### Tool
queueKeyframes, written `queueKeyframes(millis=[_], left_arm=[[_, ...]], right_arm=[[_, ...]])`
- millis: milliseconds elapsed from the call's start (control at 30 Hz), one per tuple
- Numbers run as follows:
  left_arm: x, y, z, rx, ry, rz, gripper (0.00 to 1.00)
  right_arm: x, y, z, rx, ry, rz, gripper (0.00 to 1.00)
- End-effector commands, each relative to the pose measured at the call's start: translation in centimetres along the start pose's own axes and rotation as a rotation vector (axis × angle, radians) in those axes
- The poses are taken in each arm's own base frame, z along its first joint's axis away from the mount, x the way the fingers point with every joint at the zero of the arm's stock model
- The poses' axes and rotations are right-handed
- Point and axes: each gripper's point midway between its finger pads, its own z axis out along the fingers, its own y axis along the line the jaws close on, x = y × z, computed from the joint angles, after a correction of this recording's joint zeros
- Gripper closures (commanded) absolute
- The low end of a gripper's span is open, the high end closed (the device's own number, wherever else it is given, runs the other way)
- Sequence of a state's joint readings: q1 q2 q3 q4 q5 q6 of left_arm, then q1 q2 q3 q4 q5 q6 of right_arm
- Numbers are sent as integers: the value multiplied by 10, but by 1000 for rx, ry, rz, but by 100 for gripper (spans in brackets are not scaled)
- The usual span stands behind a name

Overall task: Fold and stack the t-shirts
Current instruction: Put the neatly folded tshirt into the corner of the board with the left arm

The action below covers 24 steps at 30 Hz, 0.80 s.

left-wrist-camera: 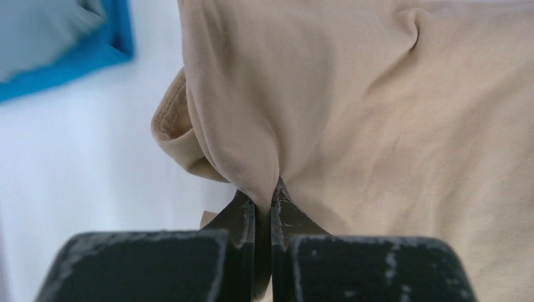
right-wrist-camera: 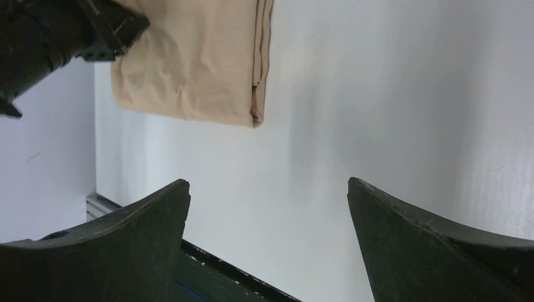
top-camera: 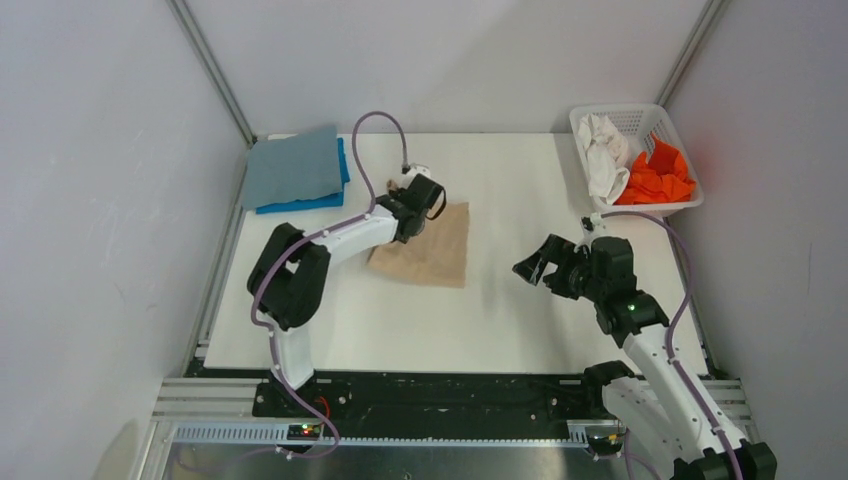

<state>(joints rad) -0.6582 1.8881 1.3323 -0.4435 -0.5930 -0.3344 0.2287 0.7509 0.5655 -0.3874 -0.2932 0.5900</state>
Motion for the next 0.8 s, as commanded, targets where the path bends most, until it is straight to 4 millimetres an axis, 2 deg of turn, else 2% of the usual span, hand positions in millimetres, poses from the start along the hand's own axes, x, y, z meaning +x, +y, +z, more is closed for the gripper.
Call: queueKeyframes(millis=[0, 100, 133, 167, 200, 233, 333, 400, 567, 667, 767], left_arm=[[-76, 70, -7, -213, -146, 101, 100], [-106, 102, 9, -245, -158, 47, 100], [-109, 106, 17, -253, -155, 44, 100], [-125, 118, 19, -267, -173, 42, 100], [-127, 120, 27, -265, -168, 54, 100], [-141, 129, 28, -272, -192, 66, 100], [-162, 140, 37, -265, -231, 89, 100], [-180, 154, 39, -278, -258, 92, 100], [-204, 194, 47, -303, -286, 75, 100], [-221, 213, 42, -296, -325, 60, 100], [-236, 221, 32, -262, -370, 42, 100]], right_arm=[[-3, 23, -5, -117, -39, -15, 1], [-3, 24, -4, -129, -42, -21, 1], [-3, 24, -3, -127, -44, -23, 0], [-3, 23, -2, -124, -46, -23, 1], [-4, 23, -1, -125, -47, -25, 0], [-3, 23, 1, -126, -46, -29, 1], [-3, 26, 5, -155, -41, -43, 1], [-1, 26, 9, -163, -34, -45, 1], [3, 18, 20, -137, -7, -42, 1], [4, 14, 25, -120, 1, -42, 1], [4, 9, 30, -100, 9, -41, 1]])
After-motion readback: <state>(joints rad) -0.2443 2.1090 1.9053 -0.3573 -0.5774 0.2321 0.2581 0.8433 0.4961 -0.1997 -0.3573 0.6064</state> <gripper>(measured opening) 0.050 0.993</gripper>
